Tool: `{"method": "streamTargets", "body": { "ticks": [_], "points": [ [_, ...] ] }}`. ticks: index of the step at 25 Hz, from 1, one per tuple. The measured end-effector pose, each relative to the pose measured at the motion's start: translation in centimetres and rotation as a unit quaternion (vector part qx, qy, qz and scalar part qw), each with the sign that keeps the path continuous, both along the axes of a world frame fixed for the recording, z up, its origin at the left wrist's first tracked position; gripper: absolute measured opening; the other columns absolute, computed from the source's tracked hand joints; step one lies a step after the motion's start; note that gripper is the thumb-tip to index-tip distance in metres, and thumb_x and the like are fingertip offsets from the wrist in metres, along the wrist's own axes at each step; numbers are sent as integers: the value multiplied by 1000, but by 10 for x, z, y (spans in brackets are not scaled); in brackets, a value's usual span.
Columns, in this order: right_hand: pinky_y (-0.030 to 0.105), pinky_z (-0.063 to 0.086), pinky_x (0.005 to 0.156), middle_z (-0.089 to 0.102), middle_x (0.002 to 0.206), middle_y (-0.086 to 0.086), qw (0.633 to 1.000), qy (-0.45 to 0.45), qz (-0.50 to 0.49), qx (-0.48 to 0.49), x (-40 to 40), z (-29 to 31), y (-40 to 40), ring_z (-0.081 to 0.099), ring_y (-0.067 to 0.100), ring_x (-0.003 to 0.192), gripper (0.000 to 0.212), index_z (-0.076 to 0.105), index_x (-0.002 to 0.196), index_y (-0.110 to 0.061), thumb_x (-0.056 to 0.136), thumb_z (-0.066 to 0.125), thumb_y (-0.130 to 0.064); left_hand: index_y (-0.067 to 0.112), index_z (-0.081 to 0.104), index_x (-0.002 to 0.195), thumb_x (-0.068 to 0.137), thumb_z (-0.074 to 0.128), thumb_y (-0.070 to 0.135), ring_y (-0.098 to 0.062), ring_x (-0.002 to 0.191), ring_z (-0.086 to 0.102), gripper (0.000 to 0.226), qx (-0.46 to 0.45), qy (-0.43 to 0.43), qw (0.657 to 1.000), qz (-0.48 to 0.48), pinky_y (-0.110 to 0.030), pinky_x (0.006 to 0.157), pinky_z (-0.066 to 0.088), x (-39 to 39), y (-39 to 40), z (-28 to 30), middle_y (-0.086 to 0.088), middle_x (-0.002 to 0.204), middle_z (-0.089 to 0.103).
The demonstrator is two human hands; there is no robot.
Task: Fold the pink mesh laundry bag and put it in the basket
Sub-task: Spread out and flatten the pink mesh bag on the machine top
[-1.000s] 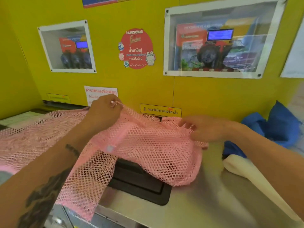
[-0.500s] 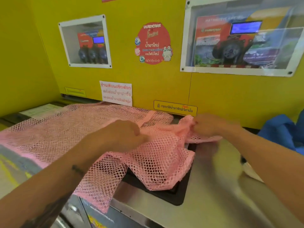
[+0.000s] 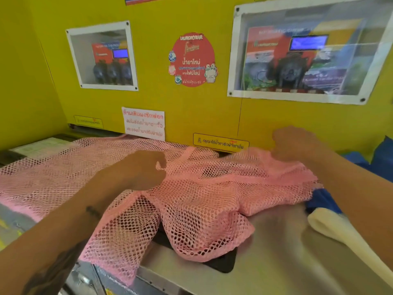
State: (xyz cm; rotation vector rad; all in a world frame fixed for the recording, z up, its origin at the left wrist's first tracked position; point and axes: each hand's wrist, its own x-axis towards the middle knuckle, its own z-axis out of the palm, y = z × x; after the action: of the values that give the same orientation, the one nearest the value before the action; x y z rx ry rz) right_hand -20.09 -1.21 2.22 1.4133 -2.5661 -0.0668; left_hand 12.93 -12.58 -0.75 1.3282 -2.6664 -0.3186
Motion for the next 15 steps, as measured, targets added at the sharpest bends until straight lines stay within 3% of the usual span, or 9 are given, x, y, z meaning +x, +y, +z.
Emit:
{"method": "streamTargets", "body": {
  "ticks": [3,6,8,10,12,15],
  "points": [
    [43,50,95,56,133,9,999,4,50,6,13,-9,-12,53,32,121,47,53,132,-19,85,59,-23,30,53,130,95,47,45,-26,119,53,39,-63,-8,995,77,-45,102,44,-6,-23,-21,-3,137,53],
    [43,51,99,56,138,9,993,-55,49,94,16,-22,-20,55,30,122,51,50,137,-14,86,57,-20,32,41,143,93,47,43,-31,137,40,52,-33,-10,994,102,-56,113,31,-13,-48,-29,-4,152,41],
    [42,50,100,53,139,7,990,-72,36,116,8,-36,-20,55,28,120,55,46,140,-15,86,56,-23,36,32,147,89,52,37,-30,141,35,61,18,-40,995,85,-62,116,17,-19,-52,-33,1,152,42],
    [41,51,98,52,132,3,988,-72,25,135,1,-49,-17,57,25,114,52,47,138,-19,87,51,-28,37,41,142,84,57,25,-27,134,43,60,25,-36,997,69,-62,115,17,-24,-49,-35,5,137,56],
    [41,51,95,55,129,-1,986,-62,0,153,-5,-56,-12,59,22,108,42,57,127,-22,87,49,-31,37,54,130,83,55,19,-25,127,49,49,7,-11,998,61,-56,111,25,-30,-49,-31,6,124,60],
    [39,54,86,62,92,-4,990,-18,-36,137,-14,-47,-10,60,19,87,13,61,86,-20,83,52,-30,34,46,140,84,53,25,-29,137,40,58,39,1,997,65,-57,114,24,-31,-57,-29,0,147,47]
  ]
}}
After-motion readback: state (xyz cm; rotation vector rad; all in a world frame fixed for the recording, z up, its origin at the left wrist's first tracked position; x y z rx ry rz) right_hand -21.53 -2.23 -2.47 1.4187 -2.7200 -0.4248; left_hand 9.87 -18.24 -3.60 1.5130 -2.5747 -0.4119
